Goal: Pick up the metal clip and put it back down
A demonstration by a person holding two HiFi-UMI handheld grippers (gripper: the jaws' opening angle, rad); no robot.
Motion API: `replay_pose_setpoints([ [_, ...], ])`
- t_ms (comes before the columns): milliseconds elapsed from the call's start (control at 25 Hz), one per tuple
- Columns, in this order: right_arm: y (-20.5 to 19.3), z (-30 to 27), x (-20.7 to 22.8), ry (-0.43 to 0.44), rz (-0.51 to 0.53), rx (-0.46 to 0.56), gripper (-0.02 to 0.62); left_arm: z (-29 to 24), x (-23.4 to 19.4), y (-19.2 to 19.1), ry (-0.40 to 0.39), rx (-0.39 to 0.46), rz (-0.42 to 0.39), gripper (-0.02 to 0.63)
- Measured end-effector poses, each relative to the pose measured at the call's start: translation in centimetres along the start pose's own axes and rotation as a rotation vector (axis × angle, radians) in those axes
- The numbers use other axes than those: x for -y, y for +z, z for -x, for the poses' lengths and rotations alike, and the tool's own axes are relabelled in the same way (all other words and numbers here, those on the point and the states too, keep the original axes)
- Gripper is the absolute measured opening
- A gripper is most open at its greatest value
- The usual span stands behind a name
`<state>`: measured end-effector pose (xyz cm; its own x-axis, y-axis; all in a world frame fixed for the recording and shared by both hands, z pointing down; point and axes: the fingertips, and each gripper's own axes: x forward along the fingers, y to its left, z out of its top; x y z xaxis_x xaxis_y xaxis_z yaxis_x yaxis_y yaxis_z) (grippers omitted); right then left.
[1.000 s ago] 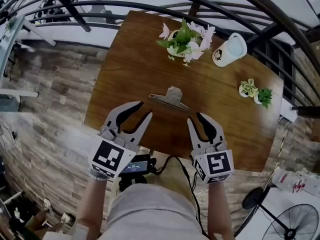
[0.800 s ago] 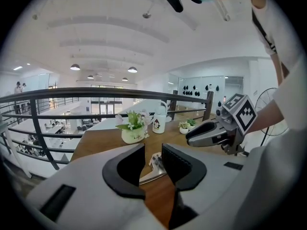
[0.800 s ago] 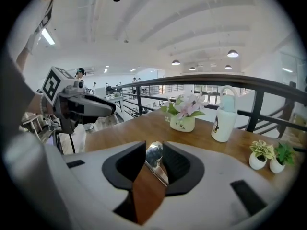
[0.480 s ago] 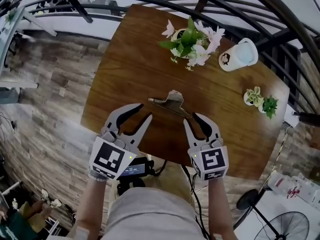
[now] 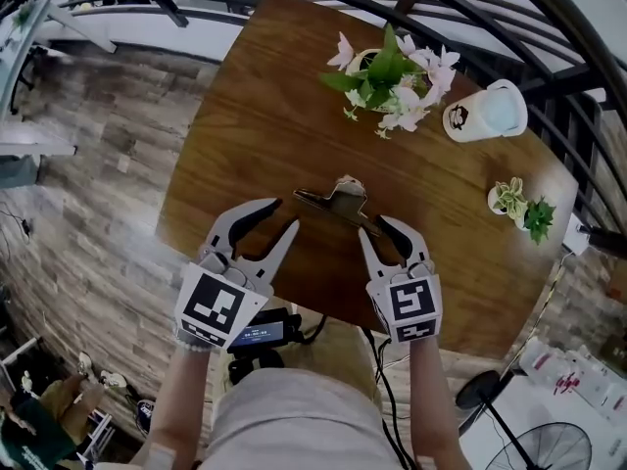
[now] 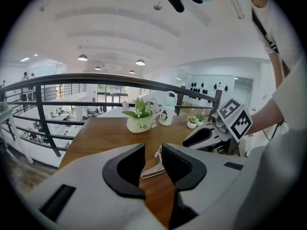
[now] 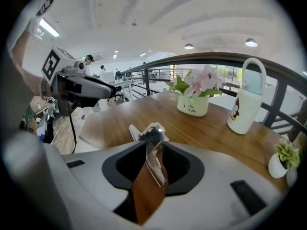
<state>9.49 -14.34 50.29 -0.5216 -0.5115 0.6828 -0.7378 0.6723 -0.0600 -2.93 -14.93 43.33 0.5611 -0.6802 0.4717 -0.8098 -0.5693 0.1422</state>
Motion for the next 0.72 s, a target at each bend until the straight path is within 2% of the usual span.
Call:
replay_pose_setpoints([
  [240,-0.5,-1.8,0.4,0.029,-0.016,-0.020,0.143,-0.6,-0.7,-0.8,0.008,-0.017,0.014,0.114],
  [320,-0.6,-2.4,0.3,0.049,-0.030,-0.024,0.186,-0.8,-0.9,-1.1,0.010,-0.021,0.019,0.114],
  [720,-1.1,-4.8,0.3,0.124,-0.058,-0.046,0.188,-1.6,-1.4,-1.9,0.017,-0.051,0.041,0.114],
])
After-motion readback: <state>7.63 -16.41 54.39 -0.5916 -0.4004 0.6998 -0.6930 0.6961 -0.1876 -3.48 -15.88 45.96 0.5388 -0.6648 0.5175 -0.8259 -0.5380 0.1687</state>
